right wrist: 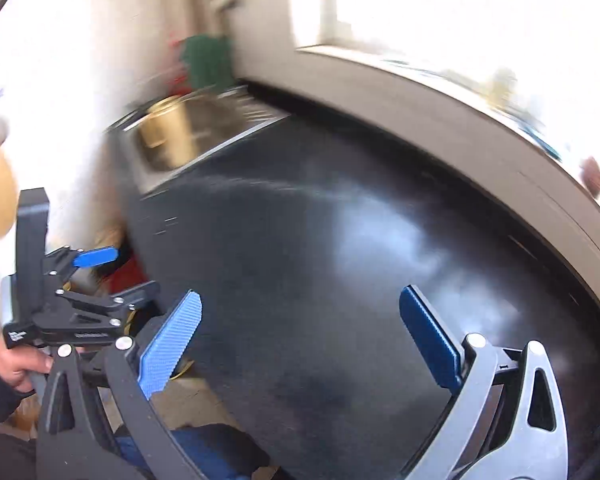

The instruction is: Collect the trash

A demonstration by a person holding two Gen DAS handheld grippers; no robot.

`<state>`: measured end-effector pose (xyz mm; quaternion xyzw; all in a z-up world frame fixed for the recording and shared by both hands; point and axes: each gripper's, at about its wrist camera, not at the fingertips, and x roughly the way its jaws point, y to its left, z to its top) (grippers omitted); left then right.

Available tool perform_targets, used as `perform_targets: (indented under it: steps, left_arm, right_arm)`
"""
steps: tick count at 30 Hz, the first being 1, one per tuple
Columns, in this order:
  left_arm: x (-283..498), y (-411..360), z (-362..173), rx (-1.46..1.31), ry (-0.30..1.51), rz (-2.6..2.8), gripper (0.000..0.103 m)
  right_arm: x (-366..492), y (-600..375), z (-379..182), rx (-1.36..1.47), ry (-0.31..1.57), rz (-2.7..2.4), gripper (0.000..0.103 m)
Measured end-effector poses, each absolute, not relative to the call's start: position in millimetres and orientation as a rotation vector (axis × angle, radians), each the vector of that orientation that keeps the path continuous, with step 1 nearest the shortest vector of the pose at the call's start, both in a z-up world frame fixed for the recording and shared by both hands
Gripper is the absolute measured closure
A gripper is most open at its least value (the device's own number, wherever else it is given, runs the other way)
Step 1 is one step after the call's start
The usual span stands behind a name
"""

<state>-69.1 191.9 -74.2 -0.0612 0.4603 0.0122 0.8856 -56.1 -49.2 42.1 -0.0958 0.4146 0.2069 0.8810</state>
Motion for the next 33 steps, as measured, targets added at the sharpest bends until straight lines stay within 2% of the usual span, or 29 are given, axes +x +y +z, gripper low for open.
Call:
perform_targets:
  steps: [7, 12, 19, 33]
  left_arm:
    - [-4, 81, -42, 0.023, 0.980, -0.160, 0.007]
    - [11, 31, -35, 0.083, 0.988, -0.188, 0.007]
    - [24, 2, -31, 0.138, 0.988, -0.212, 0.007]
    - [22, 5, -28, 0.103, 0.990, -0.193, 0.007]
  right_arm:
    - [-65, -194, 62, 0.016, 0.860, -0.005, 0.007]
    - [-70, -241, 57, 0.054, 0.863, -0.103, 0.007]
    - [-71, -276, 55, 0.083, 0.861, -0.130, 0.007]
    - [-67, -275, 51, 0.062, 0.876, -0.090, 0.007]
